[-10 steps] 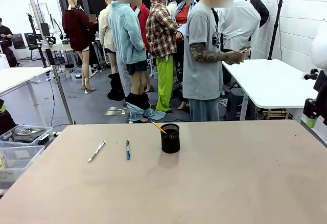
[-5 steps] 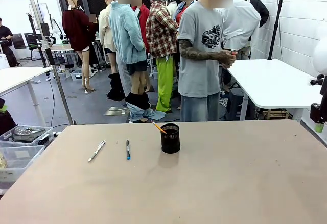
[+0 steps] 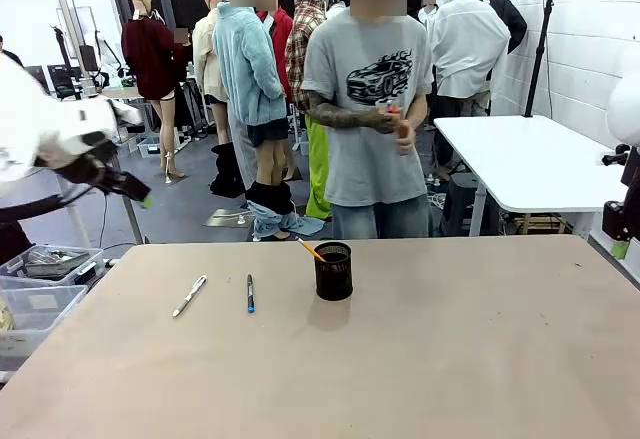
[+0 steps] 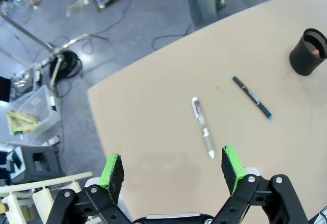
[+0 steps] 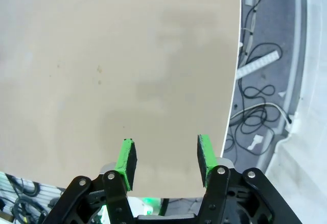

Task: Place the pens into the pen holder.
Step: Pick up a writing instrument from the table and place it into the Pen holder.

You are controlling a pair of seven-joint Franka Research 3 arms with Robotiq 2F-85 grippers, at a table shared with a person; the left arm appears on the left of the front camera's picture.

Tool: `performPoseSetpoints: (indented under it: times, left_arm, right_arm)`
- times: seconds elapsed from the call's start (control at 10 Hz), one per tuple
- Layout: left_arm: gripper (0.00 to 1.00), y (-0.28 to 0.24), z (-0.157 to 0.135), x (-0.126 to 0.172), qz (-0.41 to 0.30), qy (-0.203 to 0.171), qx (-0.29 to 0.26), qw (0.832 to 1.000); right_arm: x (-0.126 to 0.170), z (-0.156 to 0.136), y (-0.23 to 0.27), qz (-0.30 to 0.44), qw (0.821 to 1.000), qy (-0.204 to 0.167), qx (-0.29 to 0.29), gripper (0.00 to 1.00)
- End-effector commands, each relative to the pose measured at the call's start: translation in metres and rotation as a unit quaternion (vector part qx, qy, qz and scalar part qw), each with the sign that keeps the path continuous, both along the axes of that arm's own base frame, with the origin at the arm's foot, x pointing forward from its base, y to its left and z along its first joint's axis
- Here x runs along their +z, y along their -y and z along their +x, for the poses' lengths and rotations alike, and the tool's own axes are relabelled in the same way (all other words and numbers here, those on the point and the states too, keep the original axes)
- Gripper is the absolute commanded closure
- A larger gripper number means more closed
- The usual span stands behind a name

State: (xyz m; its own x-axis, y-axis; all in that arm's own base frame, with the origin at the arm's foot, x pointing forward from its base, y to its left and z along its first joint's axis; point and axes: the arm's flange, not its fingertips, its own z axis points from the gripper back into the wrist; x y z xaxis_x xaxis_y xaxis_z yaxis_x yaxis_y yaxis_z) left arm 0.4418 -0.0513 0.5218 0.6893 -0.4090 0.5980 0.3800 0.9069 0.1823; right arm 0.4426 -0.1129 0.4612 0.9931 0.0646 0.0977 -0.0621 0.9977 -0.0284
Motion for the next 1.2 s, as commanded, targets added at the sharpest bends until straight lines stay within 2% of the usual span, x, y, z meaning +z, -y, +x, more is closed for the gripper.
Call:
performPoseSetpoints:
  times: [0.0, 0.1, 0.3, 0.4, 0.5, 0.8, 1.0, 1.1]
  left_arm:
    - [0.00, 0.003, 0.048, -0.022, -0.018, -0.059, 0.038, 0.997]
    - [0.00, 0.000, 0.000, 0.000, 0.000, 0.000, 0.000, 1.000]
    - [0.00, 0.000, 0.000, 0.000, 0.000, 0.000, 0.000, 1.000]
    - [0.00, 0.009, 0.028, -0.018, -0.004, -0.023, 0.007, 1.000]
    - [0.00, 0.010, 0.033, -0.031, 0.001, -0.036, 0.026, 0.999]
    - [0.00, 0.027, 0.093, -0.081, 0.001, -0.146, 0.026, 0.989]
    - [0.00, 0.039, 0.114, -0.114, -0.007, -0.229, 0.008, 0.973]
    - [0.00, 0.041, 0.124, -0.128, -0.016, -0.247, 0.025, 0.969]
  right_arm:
    - [0.000, 0.000, 0.000, 0.003, 1.000, 0.001, 0.000, 0.39]
    - [0.000, 0.000, 0.000, 0.003, 1.000, 0.001, 0.000, 0.39]
    - [0.000, 0.000, 0.000, 0.003, 1.000, 0.001, 0.000, 0.39]
    - [0.000, 0.000, 0.000, 0.003, 1.000, 0.001, 0.000, 0.39]
    - [0.000, 0.000, 0.000, 0.003, 1.000, 0.001, 0.000, 0.39]
    - [0.000, 0.000, 0.000, 0.003, 1.000, 0.001, 0.000, 0.39]
    - [0.000, 0.000, 0.000, 0.003, 1.000, 0.001, 0.000, 0.39]
    - [0.000, 0.000, 0.000, 0.003, 1.000, 0.001, 0.000, 0.39]
